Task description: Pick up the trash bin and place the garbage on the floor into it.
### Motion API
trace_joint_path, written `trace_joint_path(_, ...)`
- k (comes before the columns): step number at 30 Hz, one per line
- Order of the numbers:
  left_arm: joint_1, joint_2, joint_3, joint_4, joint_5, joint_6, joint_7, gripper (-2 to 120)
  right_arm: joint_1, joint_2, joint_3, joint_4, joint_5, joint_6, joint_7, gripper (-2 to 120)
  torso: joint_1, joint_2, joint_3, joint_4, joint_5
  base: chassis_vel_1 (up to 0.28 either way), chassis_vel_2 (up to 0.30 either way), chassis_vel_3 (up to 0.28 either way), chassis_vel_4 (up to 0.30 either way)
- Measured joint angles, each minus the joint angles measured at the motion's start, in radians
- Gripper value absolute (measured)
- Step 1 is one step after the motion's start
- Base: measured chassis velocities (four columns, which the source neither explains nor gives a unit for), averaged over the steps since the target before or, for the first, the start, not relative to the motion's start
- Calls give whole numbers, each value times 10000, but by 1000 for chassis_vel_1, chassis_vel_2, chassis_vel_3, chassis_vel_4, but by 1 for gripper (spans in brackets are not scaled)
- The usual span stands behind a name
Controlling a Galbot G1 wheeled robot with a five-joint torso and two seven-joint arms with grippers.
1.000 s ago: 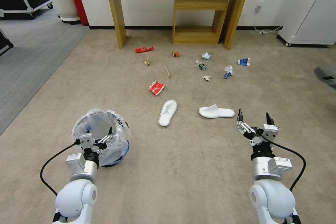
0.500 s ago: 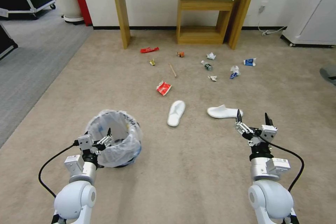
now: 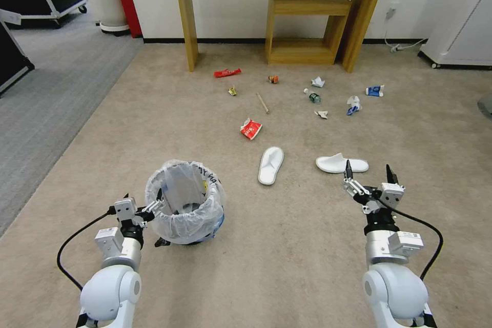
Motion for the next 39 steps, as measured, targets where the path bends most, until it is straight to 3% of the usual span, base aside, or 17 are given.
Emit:
trace_joint_path(28,191,146,-144,-161,-106,-42,-15,100,-303,151,37,411,-405,-68,-82,100,-1,0,-1,0,-1,-2,1,1,-2)
trace_joint_path(39,168,144,-139,-124,-103,-45,-19,100,-194,151,-4,322,-393,-72,-36,100,1,0,2,1,0,-136,145,132,-127)
